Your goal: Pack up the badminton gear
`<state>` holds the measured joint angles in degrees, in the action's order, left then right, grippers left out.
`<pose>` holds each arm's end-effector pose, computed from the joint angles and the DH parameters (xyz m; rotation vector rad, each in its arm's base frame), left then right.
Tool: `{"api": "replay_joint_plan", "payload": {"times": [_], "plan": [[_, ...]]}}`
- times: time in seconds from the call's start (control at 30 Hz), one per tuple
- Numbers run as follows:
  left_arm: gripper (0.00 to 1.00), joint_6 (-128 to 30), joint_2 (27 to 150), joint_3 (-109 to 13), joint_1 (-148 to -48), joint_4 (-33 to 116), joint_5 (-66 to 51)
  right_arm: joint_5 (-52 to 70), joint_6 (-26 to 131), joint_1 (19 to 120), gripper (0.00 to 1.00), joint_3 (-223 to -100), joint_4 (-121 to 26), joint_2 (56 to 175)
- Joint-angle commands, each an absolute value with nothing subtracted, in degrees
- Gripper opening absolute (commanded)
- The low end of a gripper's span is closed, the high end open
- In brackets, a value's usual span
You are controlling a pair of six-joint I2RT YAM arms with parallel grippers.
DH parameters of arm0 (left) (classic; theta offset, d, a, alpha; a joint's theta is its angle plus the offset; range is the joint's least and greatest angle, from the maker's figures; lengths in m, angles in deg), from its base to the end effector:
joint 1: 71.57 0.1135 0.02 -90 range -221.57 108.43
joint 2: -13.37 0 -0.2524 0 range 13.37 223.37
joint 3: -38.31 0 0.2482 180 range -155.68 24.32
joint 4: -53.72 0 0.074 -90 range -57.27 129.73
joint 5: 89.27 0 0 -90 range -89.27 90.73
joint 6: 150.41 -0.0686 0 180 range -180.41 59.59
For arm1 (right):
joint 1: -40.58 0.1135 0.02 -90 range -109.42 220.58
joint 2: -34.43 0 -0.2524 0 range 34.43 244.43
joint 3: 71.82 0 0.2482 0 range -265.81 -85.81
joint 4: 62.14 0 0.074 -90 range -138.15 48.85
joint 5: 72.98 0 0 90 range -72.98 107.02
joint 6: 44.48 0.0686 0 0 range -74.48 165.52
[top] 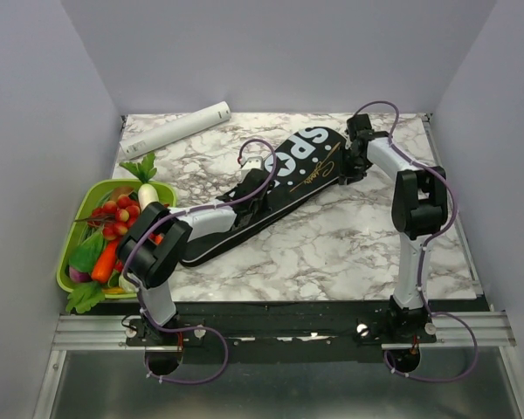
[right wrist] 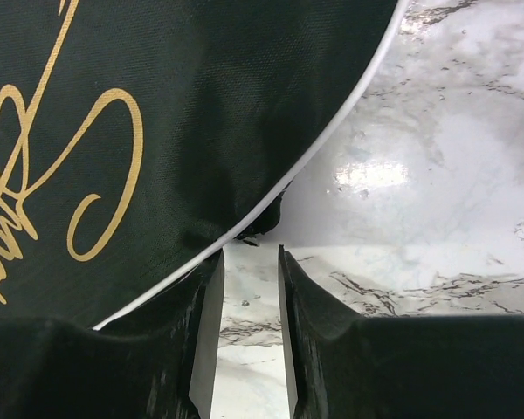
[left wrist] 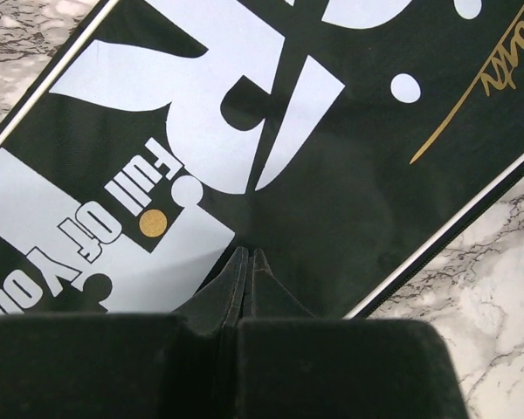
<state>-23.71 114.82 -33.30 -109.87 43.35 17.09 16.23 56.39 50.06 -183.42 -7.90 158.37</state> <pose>0.3197 -0.2279 0.1471 -0.1193 2.2636 -0.3810 0.4536 0.0767 0.1390 0.0293 2.7391 0.1189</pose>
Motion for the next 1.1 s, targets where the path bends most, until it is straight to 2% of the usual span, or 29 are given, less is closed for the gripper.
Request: {"api": "replay_joint_plan", "payload": {"times": [0.0, 0.43, 1.07], "plan": [[0.0, -23.15, 116.12, -32.55, -109.36, 44.39, 18.66, 15.27, 57.47, 50.6, 0.39, -186.97, -3.5, 160.81], [0.0, -23.32, 116.12, -31.31, -107.69, 44.74, 17.61, 14.21, 55.98, 50.69, 0.36, -194.79, 3.26, 165.47], [0.0, -24.11, 115.42, -32.54, -106.46, 43.86, 15.59, 13.07, 52.9, 50.69, 0.3, -201.48, 4.94, 169.08]]}}
